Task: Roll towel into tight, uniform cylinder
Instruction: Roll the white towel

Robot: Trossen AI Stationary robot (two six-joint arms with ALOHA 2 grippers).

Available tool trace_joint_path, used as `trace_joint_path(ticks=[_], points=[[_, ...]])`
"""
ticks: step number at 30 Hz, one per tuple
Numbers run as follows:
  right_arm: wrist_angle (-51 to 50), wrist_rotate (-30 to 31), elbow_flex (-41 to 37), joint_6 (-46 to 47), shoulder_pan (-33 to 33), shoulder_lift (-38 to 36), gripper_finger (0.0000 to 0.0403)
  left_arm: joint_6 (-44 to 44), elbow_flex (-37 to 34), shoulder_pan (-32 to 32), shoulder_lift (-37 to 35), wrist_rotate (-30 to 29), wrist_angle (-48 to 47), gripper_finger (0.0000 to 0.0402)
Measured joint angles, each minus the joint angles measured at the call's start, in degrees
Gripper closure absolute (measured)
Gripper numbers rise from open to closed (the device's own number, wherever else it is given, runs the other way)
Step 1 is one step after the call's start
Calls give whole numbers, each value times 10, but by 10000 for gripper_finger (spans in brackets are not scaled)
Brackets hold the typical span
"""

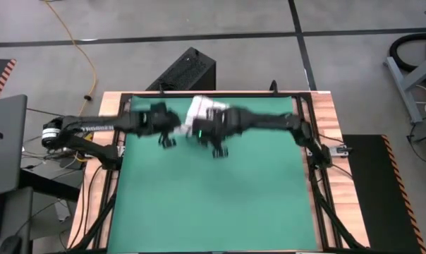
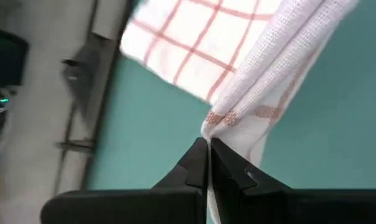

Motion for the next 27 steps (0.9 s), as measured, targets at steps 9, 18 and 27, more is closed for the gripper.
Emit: trace_joint_path(ticks=[9, 18, 27], points=[[-2, 76, 0, 147, 158, 81, 388, -250, -119, -266, -25, -48, 90, 401], [26, 112, 0, 321, 257, 177, 388, -299, -133, -416, 22, -58, 202, 401], [24, 111, 0, 457, 292, 203, 388, -365, -133, -461, 102, -10, 206, 401]])
